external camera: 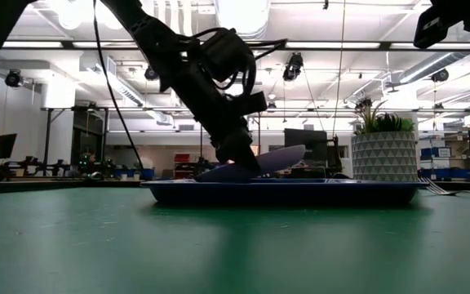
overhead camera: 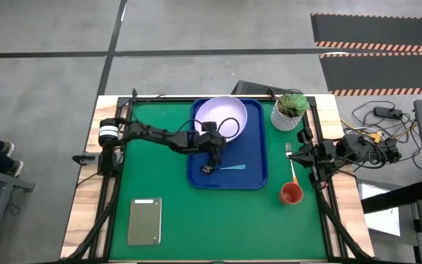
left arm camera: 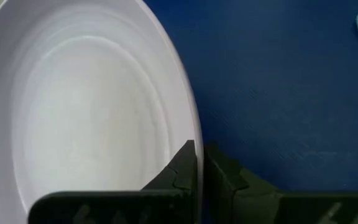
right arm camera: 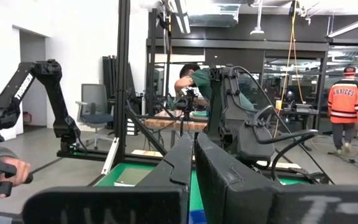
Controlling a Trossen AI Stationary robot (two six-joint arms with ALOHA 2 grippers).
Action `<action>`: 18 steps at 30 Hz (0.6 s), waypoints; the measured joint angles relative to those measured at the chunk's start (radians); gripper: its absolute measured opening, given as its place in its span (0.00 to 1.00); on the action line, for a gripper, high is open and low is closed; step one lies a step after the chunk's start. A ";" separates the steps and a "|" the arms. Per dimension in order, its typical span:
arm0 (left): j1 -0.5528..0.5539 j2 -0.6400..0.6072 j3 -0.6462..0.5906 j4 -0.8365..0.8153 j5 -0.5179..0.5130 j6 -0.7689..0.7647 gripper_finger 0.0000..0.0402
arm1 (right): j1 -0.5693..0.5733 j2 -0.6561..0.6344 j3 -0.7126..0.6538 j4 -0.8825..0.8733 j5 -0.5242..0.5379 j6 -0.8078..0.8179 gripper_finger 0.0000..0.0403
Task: Pick and place plate/cup/fork/spoon on tray
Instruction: Put the white plate on the blue serving tray to the top of the green spoon
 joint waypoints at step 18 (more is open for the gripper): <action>0.009 0.000 0.002 0.004 0.001 -0.050 0.09 | 0.000 0.000 0.000 0.001 0.000 0.000 0.02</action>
